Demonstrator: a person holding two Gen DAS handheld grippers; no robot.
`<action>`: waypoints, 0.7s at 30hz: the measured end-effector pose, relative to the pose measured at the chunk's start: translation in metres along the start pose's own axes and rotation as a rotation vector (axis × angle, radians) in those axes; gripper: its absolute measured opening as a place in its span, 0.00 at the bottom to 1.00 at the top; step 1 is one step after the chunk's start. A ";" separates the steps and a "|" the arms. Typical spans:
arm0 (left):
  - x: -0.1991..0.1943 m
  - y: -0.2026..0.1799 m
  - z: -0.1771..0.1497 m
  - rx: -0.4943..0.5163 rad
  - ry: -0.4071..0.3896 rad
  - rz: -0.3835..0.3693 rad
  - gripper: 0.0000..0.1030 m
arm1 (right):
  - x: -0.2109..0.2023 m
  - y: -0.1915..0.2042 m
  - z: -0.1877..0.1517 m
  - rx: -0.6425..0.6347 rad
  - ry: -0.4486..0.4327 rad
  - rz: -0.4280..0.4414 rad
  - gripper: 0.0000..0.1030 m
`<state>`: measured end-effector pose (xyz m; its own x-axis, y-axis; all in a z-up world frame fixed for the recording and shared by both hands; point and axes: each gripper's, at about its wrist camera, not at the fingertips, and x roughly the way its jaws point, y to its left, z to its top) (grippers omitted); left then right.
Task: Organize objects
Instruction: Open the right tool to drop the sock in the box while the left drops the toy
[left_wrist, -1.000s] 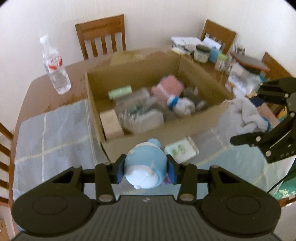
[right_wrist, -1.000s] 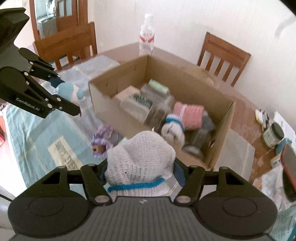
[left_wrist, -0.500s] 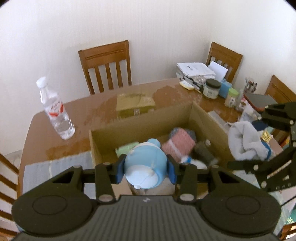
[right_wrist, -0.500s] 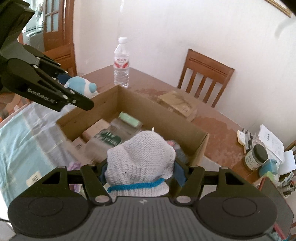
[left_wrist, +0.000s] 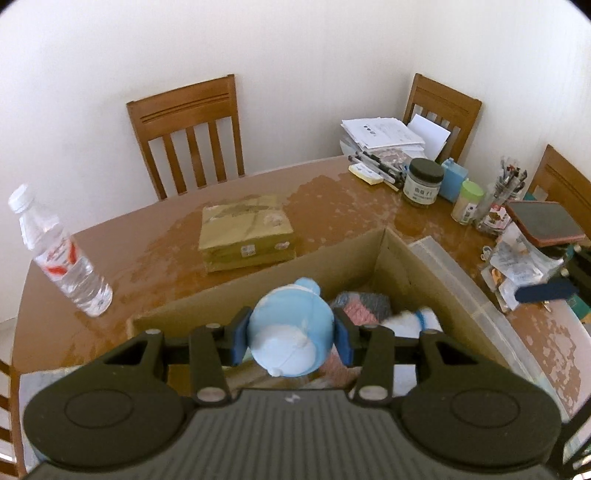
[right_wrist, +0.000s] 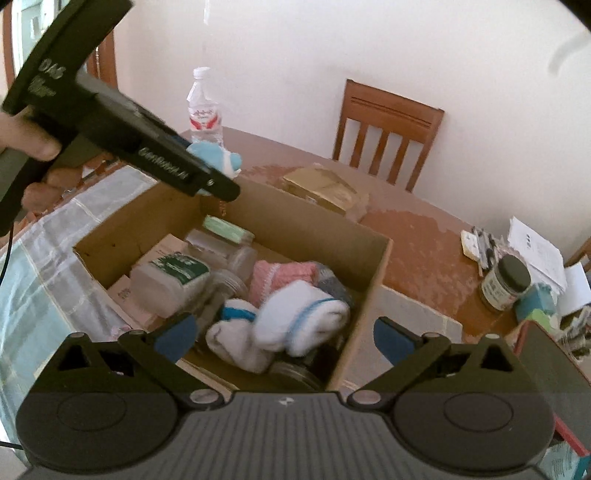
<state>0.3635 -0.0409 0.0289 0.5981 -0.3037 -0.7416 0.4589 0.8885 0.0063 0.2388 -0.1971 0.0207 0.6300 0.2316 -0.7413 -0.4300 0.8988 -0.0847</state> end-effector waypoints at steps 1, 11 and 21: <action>0.002 -0.001 0.003 0.002 -0.008 0.005 0.48 | 0.001 -0.003 -0.001 0.006 0.002 -0.002 1.00; 0.010 -0.010 0.011 0.021 -0.041 0.059 0.98 | 0.003 -0.013 -0.008 0.050 0.017 -0.004 1.00; -0.012 -0.010 -0.011 0.027 -0.014 0.091 0.98 | 0.003 0.002 -0.015 0.058 0.024 -0.006 1.00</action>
<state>0.3445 -0.0422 0.0298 0.6470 -0.2273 -0.7278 0.4198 0.9030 0.0912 0.2307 -0.2000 0.0083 0.6163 0.2181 -0.7567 -0.3875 0.9205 -0.0503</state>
